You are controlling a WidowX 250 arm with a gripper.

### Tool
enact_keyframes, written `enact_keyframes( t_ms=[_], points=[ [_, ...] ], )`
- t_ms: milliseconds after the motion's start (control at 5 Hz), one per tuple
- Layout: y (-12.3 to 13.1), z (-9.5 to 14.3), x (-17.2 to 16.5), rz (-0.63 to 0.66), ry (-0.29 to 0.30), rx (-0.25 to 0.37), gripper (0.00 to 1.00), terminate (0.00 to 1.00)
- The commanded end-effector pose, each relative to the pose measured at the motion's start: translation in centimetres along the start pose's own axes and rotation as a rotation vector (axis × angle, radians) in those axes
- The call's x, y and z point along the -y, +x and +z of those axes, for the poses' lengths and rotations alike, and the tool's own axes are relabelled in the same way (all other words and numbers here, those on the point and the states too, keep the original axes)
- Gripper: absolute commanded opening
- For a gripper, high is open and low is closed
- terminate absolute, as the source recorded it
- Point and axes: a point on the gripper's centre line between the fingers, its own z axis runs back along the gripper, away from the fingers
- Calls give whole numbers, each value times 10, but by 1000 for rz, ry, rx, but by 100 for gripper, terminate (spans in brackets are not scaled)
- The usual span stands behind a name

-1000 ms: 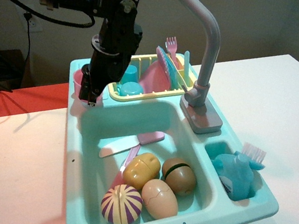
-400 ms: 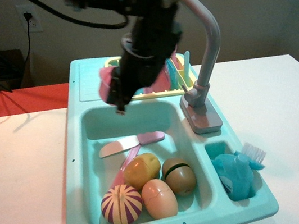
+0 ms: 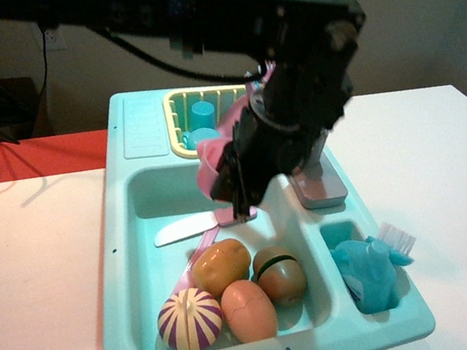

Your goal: Put cup from counter to sink

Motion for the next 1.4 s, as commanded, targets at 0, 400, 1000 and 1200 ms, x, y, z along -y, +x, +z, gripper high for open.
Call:
enact_keyframes(
  t_ms=[0,400,1000,1200],
  points=[
    [-14,-14,0,33,14,-2,0,0],
    [-23,-15,-3,78,-7,-10,100,0],
    [-28,-4,-9,113,11,-22,100,0],
    [-38,8,-15,136,34,-7,100,0]
  ],
)
